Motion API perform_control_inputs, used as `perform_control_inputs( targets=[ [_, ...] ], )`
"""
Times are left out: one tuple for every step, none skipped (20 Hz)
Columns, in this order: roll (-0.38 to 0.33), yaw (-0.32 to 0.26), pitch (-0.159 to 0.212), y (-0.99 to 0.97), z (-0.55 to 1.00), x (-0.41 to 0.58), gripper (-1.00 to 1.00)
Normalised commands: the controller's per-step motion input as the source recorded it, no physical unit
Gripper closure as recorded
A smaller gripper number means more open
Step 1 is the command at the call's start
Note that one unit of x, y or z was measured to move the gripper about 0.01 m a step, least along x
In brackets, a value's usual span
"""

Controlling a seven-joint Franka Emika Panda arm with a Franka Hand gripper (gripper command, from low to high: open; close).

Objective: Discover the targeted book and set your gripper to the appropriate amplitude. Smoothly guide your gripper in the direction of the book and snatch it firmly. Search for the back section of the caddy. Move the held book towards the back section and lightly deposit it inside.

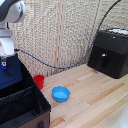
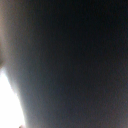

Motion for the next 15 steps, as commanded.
perform_control_inputs(
  targets=[
    [0.000,0.028,0.092,-0.16,0.00,0.471,1.00],
    [0.000,0.000,0.039,0.00,0.00,0.360,1.00],
    [0.000,0.000,0.000,0.00,0.00,0.134,1.00],
    [0.000,0.000,0.000,0.00,0.00,0.083,1.00],
    [0.000,0.000,0.000,0.00,0.00,0.017,1.00],
    [0.000,0.000,0.000,0.00,0.00,0.009,-1.00],
    [0.000,0.000,0.000,0.00,0.00,0.071,-1.00],
    [0.000,0.000,0.000,0.00,0.00,0.040,-1.00],
    [0.000,0.000,0.000,-0.04,0.05,0.120,-1.00],
    [0.000,-0.020,0.000,-0.10,0.27,0.206,-1.00],
    [0.000,-0.028,0.000,-0.11,0.45,0.254,-1.00],
    [-0.030,-0.122,0.000,-0.13,0.56,0.260,-1.00],
    [-0.072,-0.198,-0.036,-0.22,0.66,0.114,-1.00],
    [-0.103,-0.026,-0.010,-0.24,0.78,0.134,-1.00],
    [-0.087,-0.024,-0.090,-0.22,0.79,0.197,-1.00]
  ],
)
